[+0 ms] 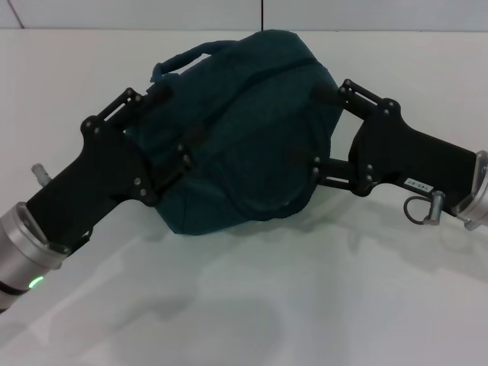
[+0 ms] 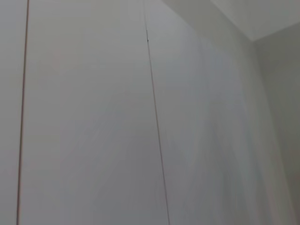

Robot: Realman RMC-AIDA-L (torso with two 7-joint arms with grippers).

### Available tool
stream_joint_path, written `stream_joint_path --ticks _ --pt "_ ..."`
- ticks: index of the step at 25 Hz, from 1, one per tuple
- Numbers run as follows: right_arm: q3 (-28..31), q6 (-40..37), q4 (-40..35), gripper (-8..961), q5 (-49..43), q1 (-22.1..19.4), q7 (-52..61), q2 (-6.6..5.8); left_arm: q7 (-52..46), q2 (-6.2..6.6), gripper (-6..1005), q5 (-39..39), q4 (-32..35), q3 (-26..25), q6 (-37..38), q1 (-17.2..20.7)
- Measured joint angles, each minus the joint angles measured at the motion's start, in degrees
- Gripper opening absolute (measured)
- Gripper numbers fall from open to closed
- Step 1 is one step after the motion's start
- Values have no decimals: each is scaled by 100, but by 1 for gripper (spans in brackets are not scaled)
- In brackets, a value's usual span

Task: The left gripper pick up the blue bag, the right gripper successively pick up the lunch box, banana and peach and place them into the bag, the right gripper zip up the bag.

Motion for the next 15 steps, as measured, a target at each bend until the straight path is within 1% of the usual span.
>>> stream_joint_path --ticks 11,13,14,15 --pt "0 22 -3 871 -1 11 -137 23 6 4 618 13 21 -3 -47 -4" --pt "-20 17 -3 871 -37 11 -159 7 -14 25 616 95 49 55 -59 -8" --pt "-27 -10 -8 871 -132 18 -154 -24 -32 58 615 170 88 180 -55 -11" --pt "-28 -64 -24 871 -265 29 -127 -75 -32 58 614 170 88 180 -55 -11"
